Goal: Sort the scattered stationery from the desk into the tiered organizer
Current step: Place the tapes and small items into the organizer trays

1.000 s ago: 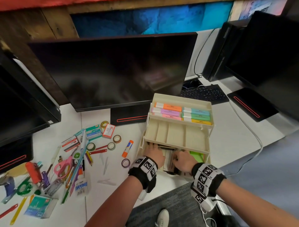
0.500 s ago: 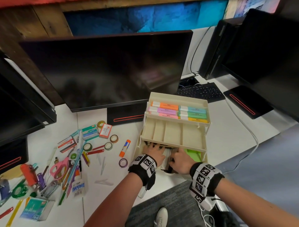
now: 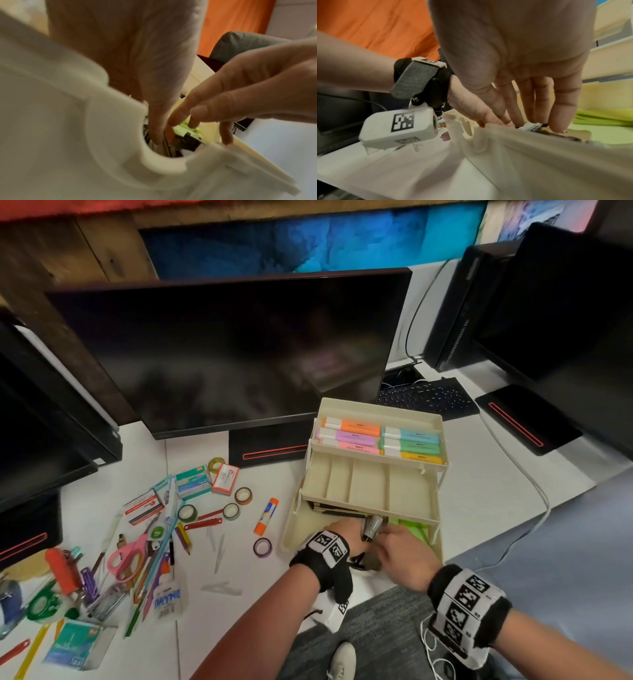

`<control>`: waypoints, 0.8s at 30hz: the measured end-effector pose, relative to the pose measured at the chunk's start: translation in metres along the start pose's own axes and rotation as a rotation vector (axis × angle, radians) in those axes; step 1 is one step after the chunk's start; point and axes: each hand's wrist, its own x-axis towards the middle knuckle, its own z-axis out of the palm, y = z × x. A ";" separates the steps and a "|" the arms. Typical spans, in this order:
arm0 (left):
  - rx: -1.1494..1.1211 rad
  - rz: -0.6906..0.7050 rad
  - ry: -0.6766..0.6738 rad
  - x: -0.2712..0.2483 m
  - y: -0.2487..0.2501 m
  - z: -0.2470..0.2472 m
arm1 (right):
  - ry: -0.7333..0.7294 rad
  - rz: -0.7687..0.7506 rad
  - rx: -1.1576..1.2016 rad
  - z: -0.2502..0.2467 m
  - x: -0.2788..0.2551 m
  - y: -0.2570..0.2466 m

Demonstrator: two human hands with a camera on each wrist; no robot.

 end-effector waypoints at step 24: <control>-0.299 -0.117 -0.029 0.013 0.004 0.006 | -0.078 0.017 -0.123 -0.009 -0.009 0.016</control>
